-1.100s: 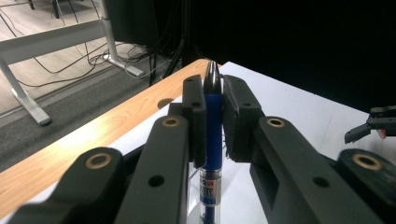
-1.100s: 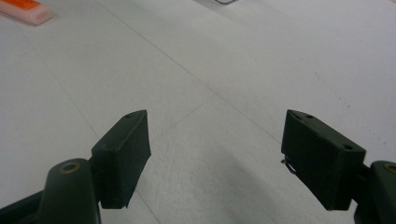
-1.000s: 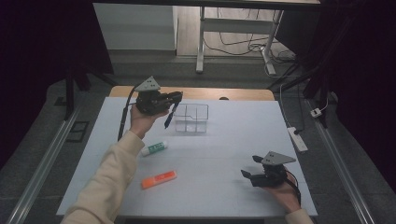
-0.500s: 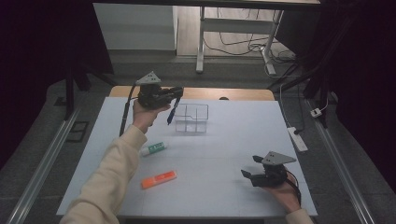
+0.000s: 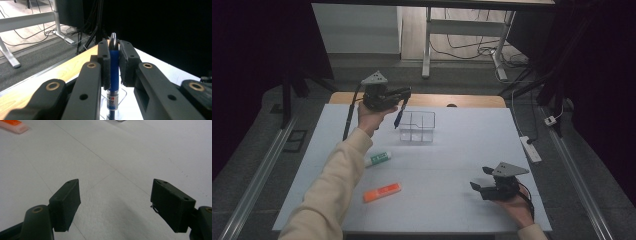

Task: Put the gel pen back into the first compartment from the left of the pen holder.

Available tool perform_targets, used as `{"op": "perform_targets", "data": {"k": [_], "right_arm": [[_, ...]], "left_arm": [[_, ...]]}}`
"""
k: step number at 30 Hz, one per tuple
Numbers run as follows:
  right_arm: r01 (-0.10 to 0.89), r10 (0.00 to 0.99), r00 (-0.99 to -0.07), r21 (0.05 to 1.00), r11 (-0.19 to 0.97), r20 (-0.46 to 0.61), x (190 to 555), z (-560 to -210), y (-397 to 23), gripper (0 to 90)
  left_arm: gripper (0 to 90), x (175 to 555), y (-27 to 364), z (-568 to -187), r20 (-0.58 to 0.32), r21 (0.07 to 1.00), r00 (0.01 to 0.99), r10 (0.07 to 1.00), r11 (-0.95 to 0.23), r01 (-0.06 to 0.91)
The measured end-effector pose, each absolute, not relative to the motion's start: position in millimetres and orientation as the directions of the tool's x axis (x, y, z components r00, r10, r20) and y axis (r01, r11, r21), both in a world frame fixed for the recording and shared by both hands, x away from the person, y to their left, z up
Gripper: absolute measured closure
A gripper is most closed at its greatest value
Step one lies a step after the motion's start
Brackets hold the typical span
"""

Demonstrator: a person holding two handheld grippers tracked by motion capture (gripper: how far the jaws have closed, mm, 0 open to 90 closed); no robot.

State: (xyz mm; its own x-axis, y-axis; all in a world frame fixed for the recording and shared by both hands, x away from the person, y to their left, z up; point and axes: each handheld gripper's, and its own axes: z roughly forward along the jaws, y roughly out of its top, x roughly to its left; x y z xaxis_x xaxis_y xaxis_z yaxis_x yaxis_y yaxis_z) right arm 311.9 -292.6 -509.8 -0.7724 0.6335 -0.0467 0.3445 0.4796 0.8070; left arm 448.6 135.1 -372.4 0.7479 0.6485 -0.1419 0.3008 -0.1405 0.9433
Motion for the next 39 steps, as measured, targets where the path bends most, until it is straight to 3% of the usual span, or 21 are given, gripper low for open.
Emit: {"op": "perform_targets", "data": {"k": [17, 39], "right_arm": [[0.34, 0.635, -0.772, 0.816, 0.468, -0.042, 311.1, -508.1, -293.9, 23.1], [0.334, 0.626, -0.778, 0.813, 0.477, -0.048, 308.9, -507.6, -292.3, 23.1]], "left_arm": [[79.6, 470.4, 122.6, -362.3, -0.144, 0.951, 0.727, 0.671, -0.109, 0.29], [79.1, 489.2, 121.4, -401.4, -0.132, 0.939, 0.684, 0.718, -0.131, 0.319]]}}
